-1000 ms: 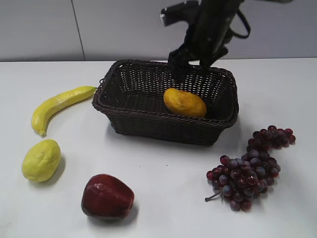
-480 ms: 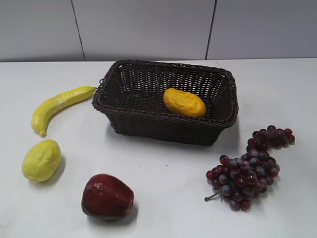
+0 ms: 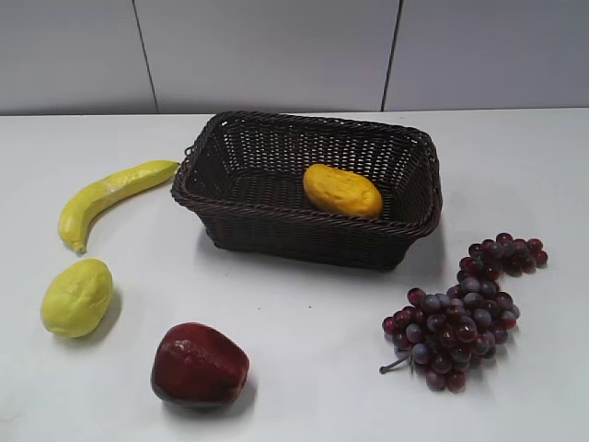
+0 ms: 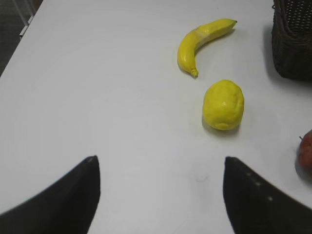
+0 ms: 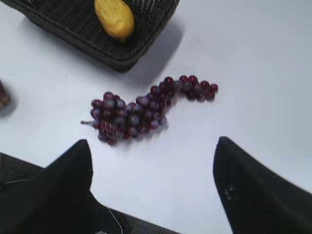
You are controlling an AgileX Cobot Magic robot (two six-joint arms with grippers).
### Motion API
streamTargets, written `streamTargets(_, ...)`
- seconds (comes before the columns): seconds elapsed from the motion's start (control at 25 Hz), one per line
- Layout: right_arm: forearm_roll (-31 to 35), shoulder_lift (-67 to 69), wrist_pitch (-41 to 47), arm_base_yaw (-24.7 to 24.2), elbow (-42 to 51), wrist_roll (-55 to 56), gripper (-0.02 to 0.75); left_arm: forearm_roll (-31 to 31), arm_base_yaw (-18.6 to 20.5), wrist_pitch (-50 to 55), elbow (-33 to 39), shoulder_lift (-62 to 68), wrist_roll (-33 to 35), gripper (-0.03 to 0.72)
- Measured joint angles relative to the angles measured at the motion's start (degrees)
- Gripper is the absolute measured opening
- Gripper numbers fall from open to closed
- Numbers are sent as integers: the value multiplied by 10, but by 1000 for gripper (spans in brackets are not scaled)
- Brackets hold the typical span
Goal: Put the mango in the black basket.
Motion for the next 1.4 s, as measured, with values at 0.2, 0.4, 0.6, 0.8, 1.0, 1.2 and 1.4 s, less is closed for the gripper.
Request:
streamTargets(0.2, -9, -157, -2, 0, 153, 1, 591, 0, 0, 0, 0, 0, 0, 589)
streamTargets(0.4, -9, -255, -11, 0, 250, 1, 591, 0, 0, 0, 0, 0, 0, 589)
streamTargets(0.6, -3, -286, -63, 0, 282, 1, 591, 0, 0, 0, 0, 0, 0, 589)
streamTargets(0.8, 24, -285, -90, 0, 294, -6, 591, 0, 0, 0, 0, 0, 0, 589)
streamTargets(1.0, 25, -285, -90, 0, 294, -8, 591, 0, 0, 0, 0, 0, 0, 589)
streamTargets(1.2, 26, -287, -90, 0, 294, -8, 591, 0, 0, 0, 0, 0, 0, 589)
streamTargets(1.4, 27, -313, -92, -35, 294, -8, 591, 0, 0, 0, 0, 0, 0, 589)
